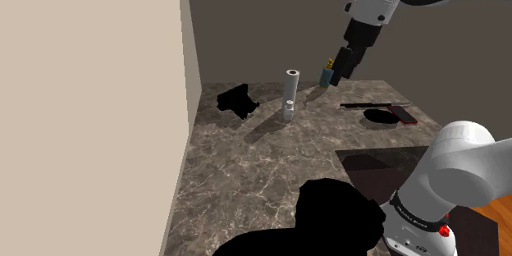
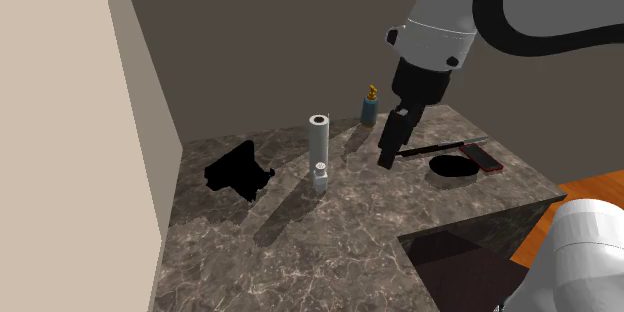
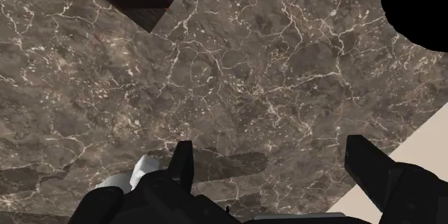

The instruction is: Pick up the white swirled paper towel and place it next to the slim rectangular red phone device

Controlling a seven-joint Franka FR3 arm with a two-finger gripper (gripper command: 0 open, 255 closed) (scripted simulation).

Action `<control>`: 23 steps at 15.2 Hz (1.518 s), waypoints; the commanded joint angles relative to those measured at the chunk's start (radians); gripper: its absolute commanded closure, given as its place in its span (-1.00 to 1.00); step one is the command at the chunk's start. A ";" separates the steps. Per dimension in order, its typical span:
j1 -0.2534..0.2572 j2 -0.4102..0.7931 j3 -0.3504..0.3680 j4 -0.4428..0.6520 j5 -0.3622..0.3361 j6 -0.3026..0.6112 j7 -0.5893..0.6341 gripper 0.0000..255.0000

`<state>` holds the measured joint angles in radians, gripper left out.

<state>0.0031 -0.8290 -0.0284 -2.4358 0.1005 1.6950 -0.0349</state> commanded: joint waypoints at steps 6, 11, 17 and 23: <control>-0.005 0.147 -0.073 0.031 -0.061 0.106 -0.139 -1.00; -0.003 0.316 -0.139 0.098 -0.100 0.202 -0.271 -1.00; 0.006 0.536 -0.208 0.225 -0.112 0.293 -0.427 -1.00; 0.005 0.769 -0.256 0.401 -0.084 0.349 -0.582 -1.00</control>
<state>0.0089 -0.0993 -0.2777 -2.0637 0.0112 2.0339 -0.5895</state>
